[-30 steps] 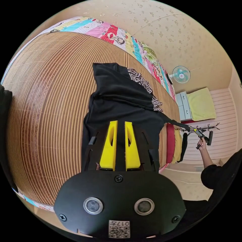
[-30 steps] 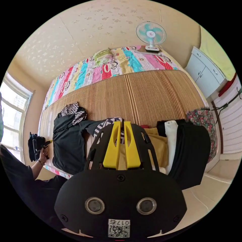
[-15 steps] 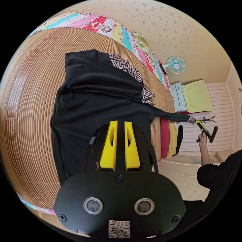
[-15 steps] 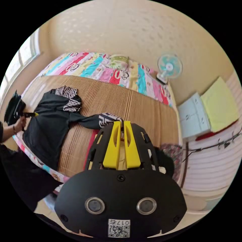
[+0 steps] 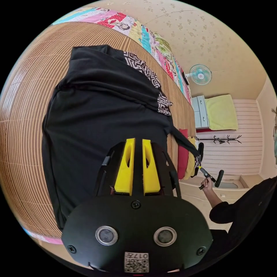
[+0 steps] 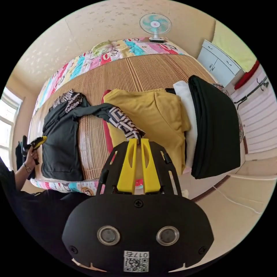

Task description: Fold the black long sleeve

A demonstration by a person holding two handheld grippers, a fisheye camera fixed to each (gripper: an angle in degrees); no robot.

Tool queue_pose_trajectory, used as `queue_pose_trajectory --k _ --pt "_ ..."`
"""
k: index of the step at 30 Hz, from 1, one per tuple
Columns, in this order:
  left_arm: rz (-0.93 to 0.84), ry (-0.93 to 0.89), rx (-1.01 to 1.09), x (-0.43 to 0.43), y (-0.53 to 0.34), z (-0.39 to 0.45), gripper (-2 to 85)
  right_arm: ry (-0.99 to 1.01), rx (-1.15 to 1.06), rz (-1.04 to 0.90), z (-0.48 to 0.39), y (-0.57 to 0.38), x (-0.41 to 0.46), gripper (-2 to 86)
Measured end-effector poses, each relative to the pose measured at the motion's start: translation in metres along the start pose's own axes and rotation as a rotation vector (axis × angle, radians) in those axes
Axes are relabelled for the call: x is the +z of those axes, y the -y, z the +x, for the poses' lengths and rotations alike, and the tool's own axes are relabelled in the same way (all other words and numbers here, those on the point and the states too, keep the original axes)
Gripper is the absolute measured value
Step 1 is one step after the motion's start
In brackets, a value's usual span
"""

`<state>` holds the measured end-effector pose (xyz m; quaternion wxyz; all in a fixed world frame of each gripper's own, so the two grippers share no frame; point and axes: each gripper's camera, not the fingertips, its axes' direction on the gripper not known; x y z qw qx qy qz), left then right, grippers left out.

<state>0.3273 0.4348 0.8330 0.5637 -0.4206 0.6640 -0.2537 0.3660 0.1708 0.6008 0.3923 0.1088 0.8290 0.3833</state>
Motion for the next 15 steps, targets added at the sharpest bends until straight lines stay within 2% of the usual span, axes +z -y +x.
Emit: queue_pose_trajectory --k 4,6,10,15 --pt "-0.092 -0.171 0.154 0.038 -0.002 0.032 6.9 0.081 -0.012 0.169 -0.012 0.013 -0.042 2.1" --pt "-0.151 -0.242 0.281 0.06 -0.004 0.067 8.0 0.142 -0.185 0.192 -0.038 0.029 -0.056 2.0" --pt "-0.201 -0.393 0.624 0.091 -0.017 0.157 10.7 0.287 -0.5 0.117 -0.083 0.046 -0.064 2.1" --pt "-0.172 -0.387 0.972 0.107 -0.042 0.215 14.2 0.352 -0.876 0.083 -0.126 0.045 -0.088 2.3"
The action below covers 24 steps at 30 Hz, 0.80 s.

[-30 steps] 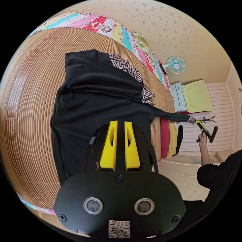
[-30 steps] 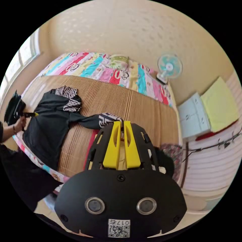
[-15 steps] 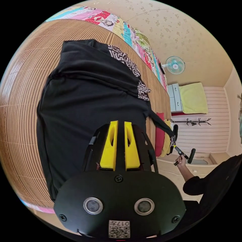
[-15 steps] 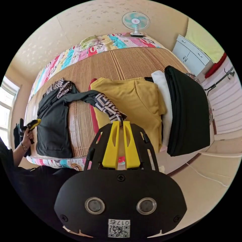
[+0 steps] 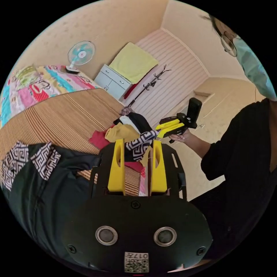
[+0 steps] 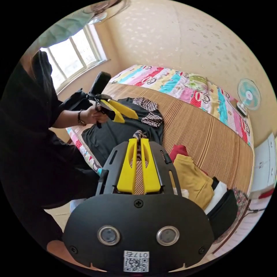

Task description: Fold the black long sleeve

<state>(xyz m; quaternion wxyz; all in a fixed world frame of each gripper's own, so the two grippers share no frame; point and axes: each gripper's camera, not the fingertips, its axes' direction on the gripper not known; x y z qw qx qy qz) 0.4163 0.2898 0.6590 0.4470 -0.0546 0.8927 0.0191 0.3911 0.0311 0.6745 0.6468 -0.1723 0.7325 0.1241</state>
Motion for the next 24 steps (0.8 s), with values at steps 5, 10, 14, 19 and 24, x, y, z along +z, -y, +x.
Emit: queue_pose_trajectory --k 5,10,14,19,24 --pt "-0.167 -0.116 0.211 0.046 -0.001 0.015 9.7 0.035 -0.156 0.022 -0.004 -0.004 -0.009 2.8" --pt "-0.092 -0.102 0.176 0.056 -0.023 0.008 -0.1 0.05 0.013 0.125 0.029 -0.036 -0.022 5.4" --pt "-0.026 -0.113 0.108 0.063 -0.036 0.0 -0.4 0.205 0.308 0.257 0.074 -0.106 -0.032 9.7" --pt "-0.005 -0.11 0.089 0.088 -0.039 0.002 -0.4 0.218 0.523 0.344 0.084 -0.165 -0.01 11.8" --pt "-0.013 -0.125 0.095 0.109 -0.032 0.004 0.5 0.62 0.424 0.629 0.138 -0.21 0.038 6.1"
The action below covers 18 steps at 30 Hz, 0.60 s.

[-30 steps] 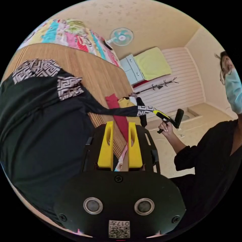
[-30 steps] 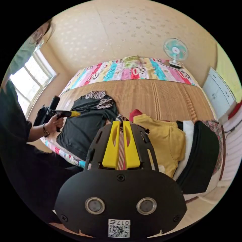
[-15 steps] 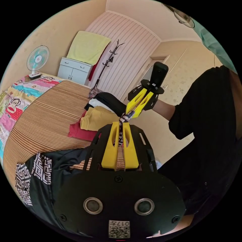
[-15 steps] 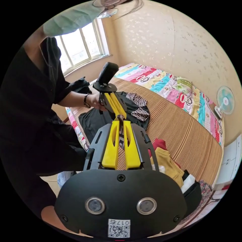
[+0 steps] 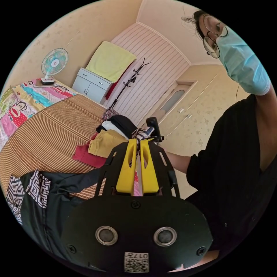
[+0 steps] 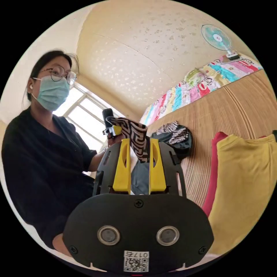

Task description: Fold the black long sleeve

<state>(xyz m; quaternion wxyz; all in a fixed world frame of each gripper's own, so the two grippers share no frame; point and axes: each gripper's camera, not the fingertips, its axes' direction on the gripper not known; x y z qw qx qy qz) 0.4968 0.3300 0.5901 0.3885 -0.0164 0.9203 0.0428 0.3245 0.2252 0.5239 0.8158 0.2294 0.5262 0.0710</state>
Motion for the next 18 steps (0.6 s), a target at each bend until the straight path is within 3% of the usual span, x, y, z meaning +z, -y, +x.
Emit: queue_pose_trajectory --k 4,9,15,18 --pt "-0.014 0.025 -0.007 -0.005 0.01 -0.005 5.2 0.142 -0.126 0.102 0.021 0.027 -0.029 2.6" --pt "0.009 -0.048 -0.167 -0.03 0.043 -0.031 12.1 0.043 -0.35 -0.248 0.003 0.108 -0.001 1.5" --pt "-0.061 0.211 -0.346 -0.027 0.109 -0.044 15.2 0.051 -0.519 -0.505 -0.005 0.167 0.054 1.5" --pt "-0.053 0.207 -0.44 -0.033 0.129 -0.055 15.7 0.064 -0.568 -0.609 -0.003 0.184 0.084 1.8"
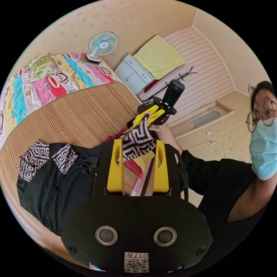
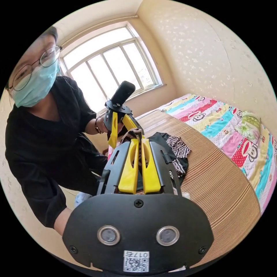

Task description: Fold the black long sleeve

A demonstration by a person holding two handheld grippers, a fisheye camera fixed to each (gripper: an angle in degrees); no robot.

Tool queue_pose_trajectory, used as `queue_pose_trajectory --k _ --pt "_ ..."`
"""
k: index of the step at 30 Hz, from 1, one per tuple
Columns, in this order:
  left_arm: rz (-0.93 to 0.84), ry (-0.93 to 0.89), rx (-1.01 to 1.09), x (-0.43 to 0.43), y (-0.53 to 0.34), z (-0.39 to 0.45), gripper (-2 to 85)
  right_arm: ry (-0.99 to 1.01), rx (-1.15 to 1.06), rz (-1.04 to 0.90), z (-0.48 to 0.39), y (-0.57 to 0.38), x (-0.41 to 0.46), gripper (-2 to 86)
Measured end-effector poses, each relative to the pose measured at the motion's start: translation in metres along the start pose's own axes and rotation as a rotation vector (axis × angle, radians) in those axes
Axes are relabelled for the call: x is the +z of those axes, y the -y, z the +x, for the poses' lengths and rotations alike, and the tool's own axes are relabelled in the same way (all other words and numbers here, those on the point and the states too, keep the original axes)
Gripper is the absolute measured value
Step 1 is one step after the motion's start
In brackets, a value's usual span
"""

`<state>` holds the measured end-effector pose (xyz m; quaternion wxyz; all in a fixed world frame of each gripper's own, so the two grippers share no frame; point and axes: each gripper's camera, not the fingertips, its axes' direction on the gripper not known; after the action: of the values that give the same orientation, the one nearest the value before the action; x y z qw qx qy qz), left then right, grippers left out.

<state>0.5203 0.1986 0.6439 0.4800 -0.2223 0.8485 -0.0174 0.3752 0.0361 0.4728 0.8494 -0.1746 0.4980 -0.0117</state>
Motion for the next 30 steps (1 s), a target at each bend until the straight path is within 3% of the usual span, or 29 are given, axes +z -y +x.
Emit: queue_pose_trajectory --k 5,7,10,13,16,18,22,26,30 --pt "0.043 -0.035 -0.147 -0.017 0.014 -0.022 12.5 0.053 -0.054 -0.146 0.018 0.022 0.037 2.5" --pt "0.036 0.029 -0.193 -0.022 0.019 -0.03 8.3 0.043 -0.054 -0.189 0.023 0.024 0.05 3.0" --pt "0.019 0.015 -0.222 -0.021 0.034 -0.033 3.8 0.001 0.038 -0.18 0.037 0.01 0.049 5.8" --pt "0.039 -0.023 -0.193 -0.019 0.062 -0.023 -0.4 -0.173 0.23 -0.033 0.043 -0.035 0.013 7.4" --pt "0.083 -0.119 -0.177 -0.016 0.108 -0.015 -0.8 -0.399 0.506 0.241 0.026 -0.11 -0.039 8.3" --pt "0.097 -0.164 -0.176 -0.013 0.14 -0.009 -0.9 -0.607 0.744 0.539 -0.009 -0.182 -0.064 8.9" --pt "0.093 -0.183 -0.109 -0.015 0.211 0.018 -1.0 -0.697 0.874 0.835 -0.058 -0.265 -0.044 9.4" --pt "0.079 -0.169 -0.073 -0.023 0.245 0.042 -1.0 -0.575 1.107 0.677 -0.043 -0.305 0.035 11.2" --pt "0.053 -0.225 -0.052 -0.033 0.262 0.063 -1.0 -0.404 1.174 0.564 0.006 -0.312 0.117 12.6"
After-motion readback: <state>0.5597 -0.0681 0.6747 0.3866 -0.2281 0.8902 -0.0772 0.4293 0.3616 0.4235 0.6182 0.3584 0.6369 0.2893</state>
